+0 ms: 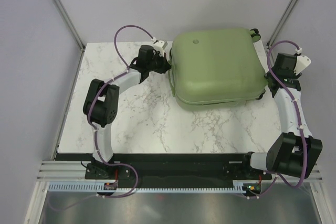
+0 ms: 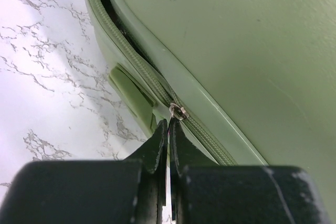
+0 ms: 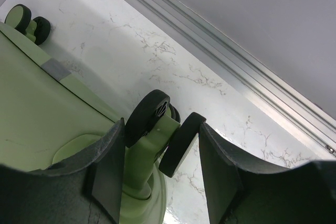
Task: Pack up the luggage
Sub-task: Zip the luggage at the center of the board.
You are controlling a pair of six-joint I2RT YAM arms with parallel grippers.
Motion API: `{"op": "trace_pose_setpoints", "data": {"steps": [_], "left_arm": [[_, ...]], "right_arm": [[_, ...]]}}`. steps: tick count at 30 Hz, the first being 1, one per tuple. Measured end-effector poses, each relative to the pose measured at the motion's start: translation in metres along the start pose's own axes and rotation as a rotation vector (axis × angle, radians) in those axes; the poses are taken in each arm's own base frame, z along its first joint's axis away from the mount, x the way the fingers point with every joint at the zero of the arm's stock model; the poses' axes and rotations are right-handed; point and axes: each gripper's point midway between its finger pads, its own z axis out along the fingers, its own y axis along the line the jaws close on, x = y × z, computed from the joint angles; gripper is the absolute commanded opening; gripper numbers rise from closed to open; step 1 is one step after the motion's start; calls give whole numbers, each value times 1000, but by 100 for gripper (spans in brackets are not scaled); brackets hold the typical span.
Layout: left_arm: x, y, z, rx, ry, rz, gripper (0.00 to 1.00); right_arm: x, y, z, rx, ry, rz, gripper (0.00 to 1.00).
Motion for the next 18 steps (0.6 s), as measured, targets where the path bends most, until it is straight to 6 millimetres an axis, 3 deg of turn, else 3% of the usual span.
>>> {"op": "trace_pose_setpoints", "data": {"steps": [18], "left_arm": [[-23,21,33,0,-14,-49,2]], "right_arm": [[-1,3,0,-21,0,1,0]]}}
